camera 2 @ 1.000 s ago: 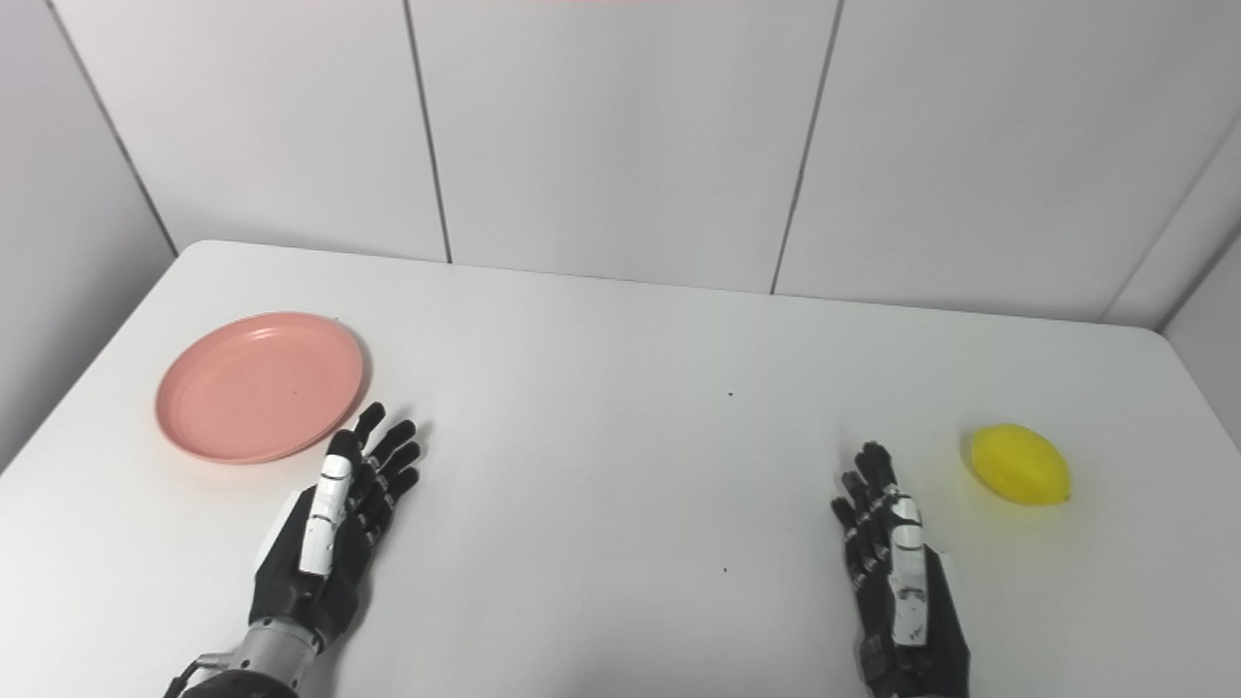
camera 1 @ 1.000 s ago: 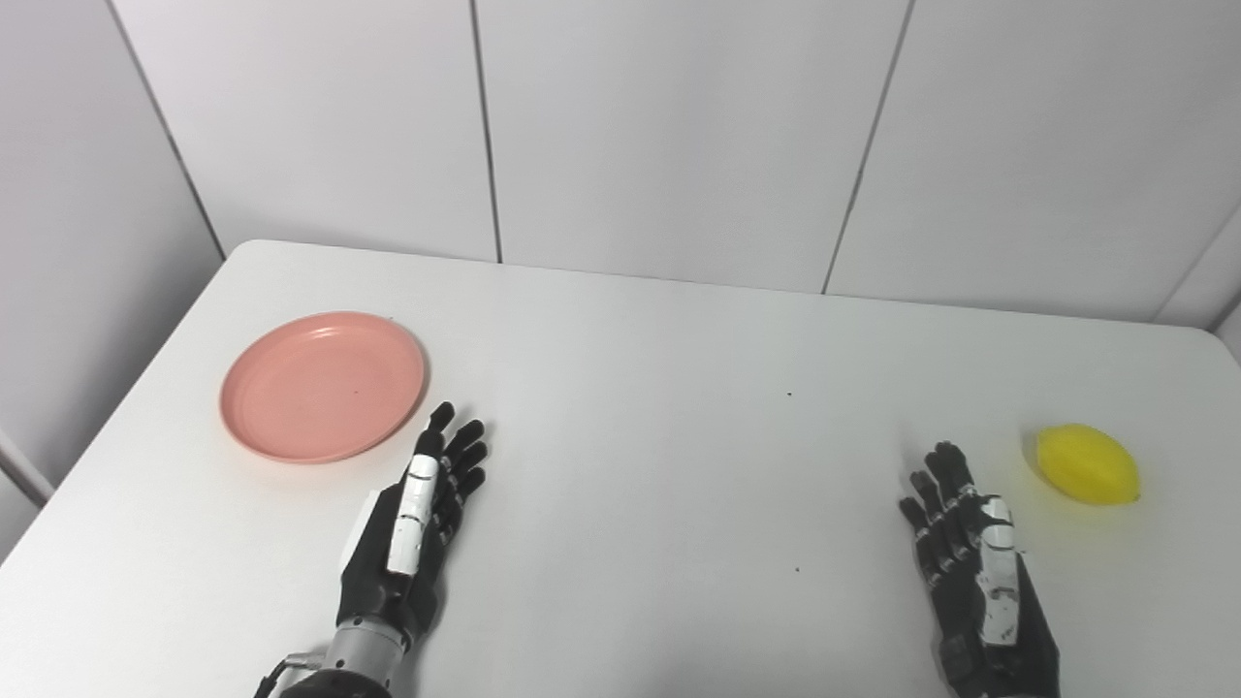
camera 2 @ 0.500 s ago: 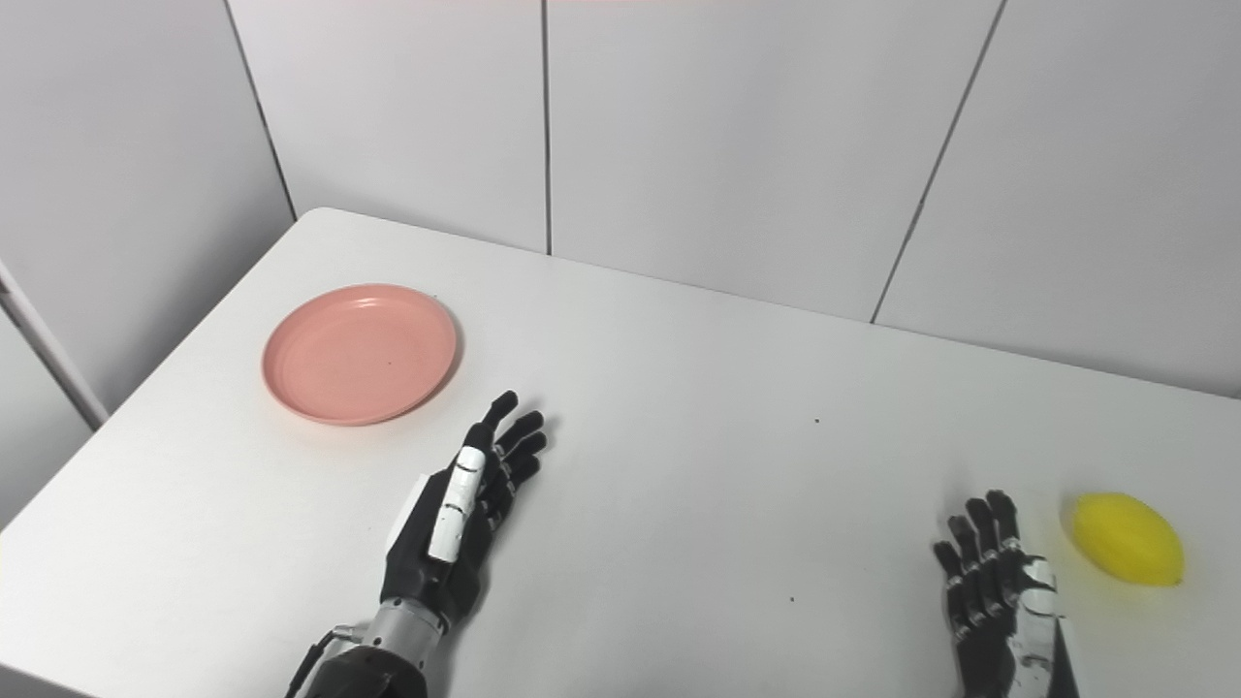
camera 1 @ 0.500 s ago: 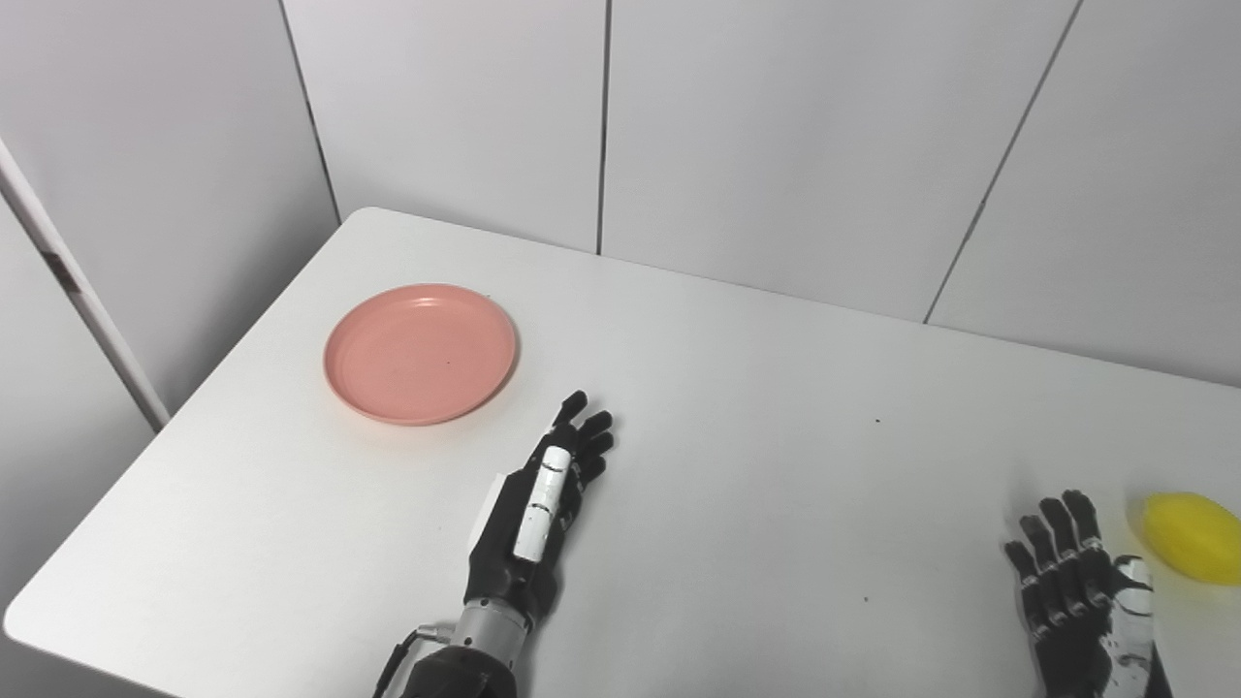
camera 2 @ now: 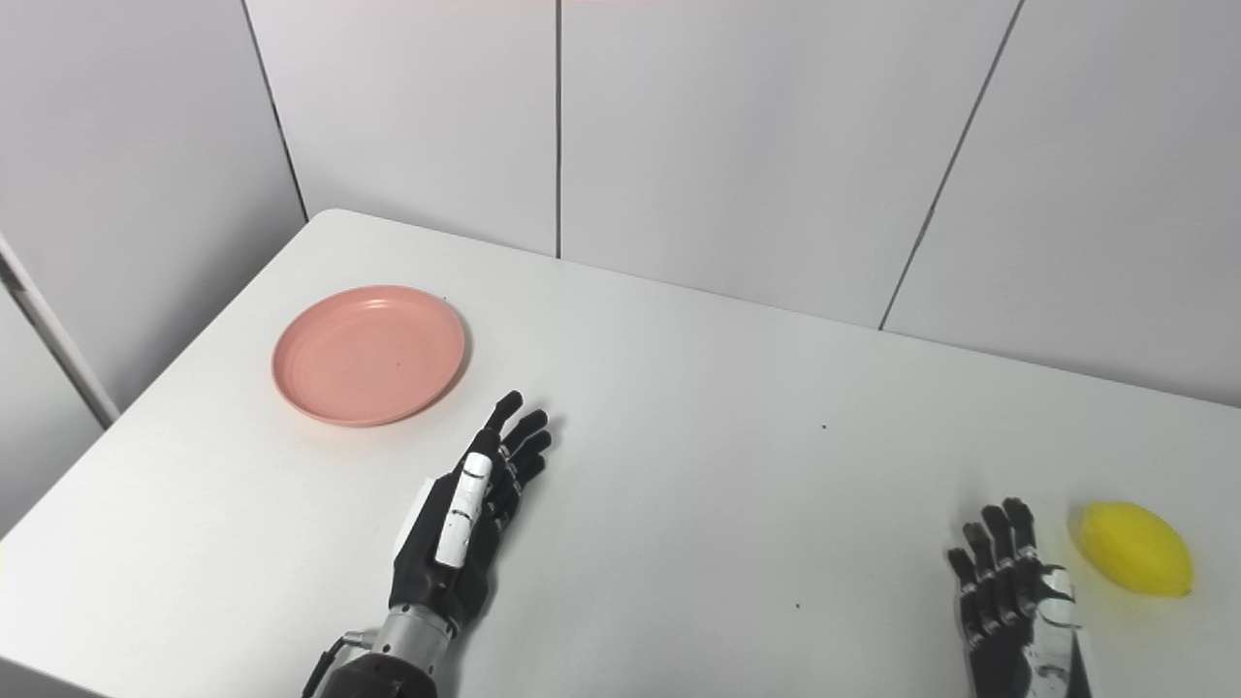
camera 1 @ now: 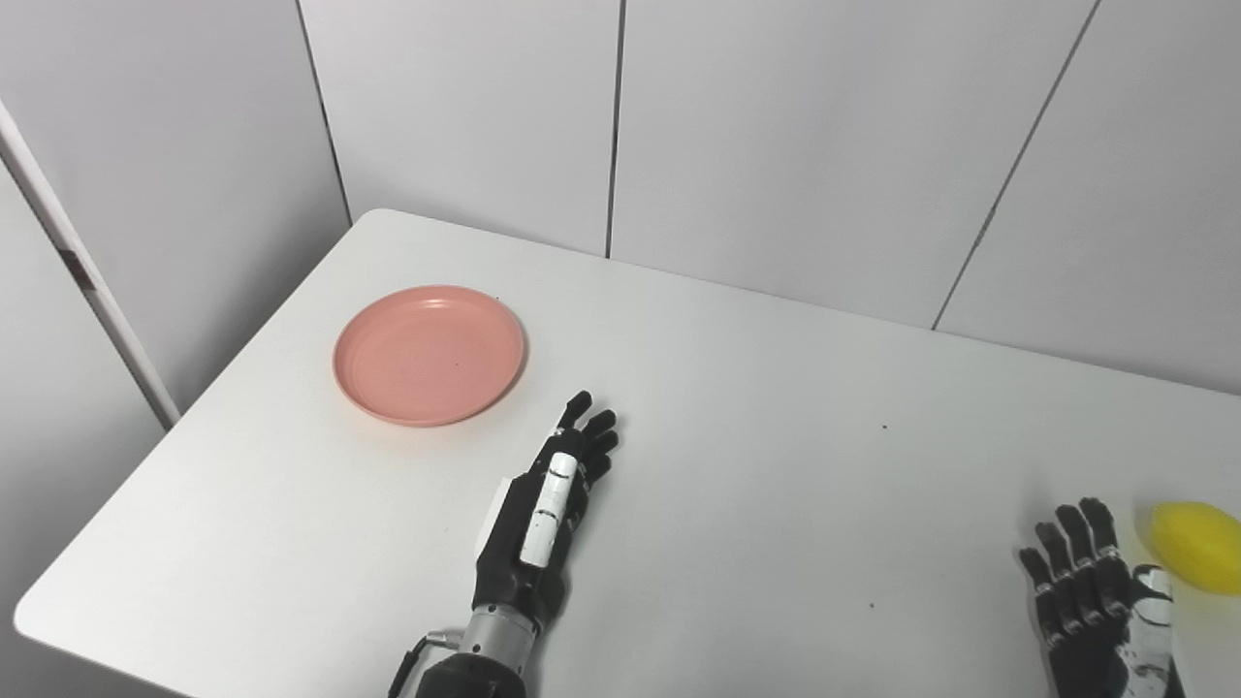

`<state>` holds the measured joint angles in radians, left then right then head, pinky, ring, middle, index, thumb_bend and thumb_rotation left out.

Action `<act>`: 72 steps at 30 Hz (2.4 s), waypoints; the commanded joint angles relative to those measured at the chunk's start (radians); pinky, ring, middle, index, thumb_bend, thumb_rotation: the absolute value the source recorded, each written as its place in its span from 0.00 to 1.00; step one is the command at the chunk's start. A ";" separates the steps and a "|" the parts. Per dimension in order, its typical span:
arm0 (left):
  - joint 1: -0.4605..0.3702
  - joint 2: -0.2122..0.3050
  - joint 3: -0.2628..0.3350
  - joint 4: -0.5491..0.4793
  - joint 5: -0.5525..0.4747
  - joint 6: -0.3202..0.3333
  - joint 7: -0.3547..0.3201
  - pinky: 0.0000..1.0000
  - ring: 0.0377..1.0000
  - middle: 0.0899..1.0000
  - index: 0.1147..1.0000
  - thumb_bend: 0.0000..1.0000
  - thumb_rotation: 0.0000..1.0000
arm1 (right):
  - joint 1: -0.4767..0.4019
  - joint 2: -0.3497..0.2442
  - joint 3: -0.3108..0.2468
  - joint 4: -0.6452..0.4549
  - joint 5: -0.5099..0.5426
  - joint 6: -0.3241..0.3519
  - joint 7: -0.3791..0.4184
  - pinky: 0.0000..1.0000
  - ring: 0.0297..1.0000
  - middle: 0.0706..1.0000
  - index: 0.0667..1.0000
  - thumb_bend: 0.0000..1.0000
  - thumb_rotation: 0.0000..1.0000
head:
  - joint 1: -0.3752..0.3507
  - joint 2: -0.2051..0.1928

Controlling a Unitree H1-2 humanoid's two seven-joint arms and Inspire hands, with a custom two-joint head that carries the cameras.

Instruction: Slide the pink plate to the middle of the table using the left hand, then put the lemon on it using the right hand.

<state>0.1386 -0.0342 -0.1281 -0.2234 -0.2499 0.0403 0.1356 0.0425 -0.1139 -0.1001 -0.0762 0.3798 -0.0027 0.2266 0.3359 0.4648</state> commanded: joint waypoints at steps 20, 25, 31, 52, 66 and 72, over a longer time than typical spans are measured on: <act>0.089 -0.027 0.012 0.040 0.038 -0.049 -0.024 0.94 0.90 0.88 0.89 0.66 0.82 | 0.043 0.022 0.006 0.023 -0.002 -0.027 0.009 1.00 1.00 1.00 1.00 0.65 1.00 | -0.025 -0.019; 0.081 -0.021 0.028 0.001 0.050 -0.031 -0.020 0.92 0.89 0.86 0.88 0.73 0.82 | 0.052 0.027 0.008 0.018 -0.005 -0.025 0.006 1.00 1.00 1.00 1.00 0.63 1.00 | -0.029 -0.024; 0.031 -0.008 0.060 -0.045 0.052 0.017 -0.023 0.91 0.88 0.87 0.89 0.75 0.85 | 0.052 0.034 0.011 0.022 -0.011 -0.031 0.004 1.00 1.00 1.00 1.00 0.62 1.00 | -0.053 -0.030; -0.208 0.052 0.184 -0.174 0.009 0.196 -0.045 0.88 0.86 0.84 0.81 0.84 0.87 | 0.048 0.064 0.024 0.035 -0.041 -0.034 0.000 1.00 1.00 1.00 1.00 0.61 0.94 | -0.088 -0.042; -0.350 0.161 0.270 -0.158 -0.027 0.261 -0.084 0.86 0.84 0.83 0.83 0.85 0.90 | 0.050 0.085 0.028 0.029 -0.055 -0.038 -0.003 1.00 1.00 1.00 1.00 0.61 0.90 | -0.109 -0.042; -0.399 0.232 0.310 -0.044 -0.017 0.173 -0.131 0.84 0.83 0.81 0.79 0.87 0.90 | 0.053 0.094 0.031 0.020 -0.065 -0.037 -0.009 1.00 1.00 1.00 1.00 0.60 0.90 | -0.114 -0.042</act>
<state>-0.2082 0.1737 0.1718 -0.2516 -0.2766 0.2829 0.0230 0.0574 -0.0591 -0.0874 -0.0946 0.3030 -0.0028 0.2149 0.2224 0.4218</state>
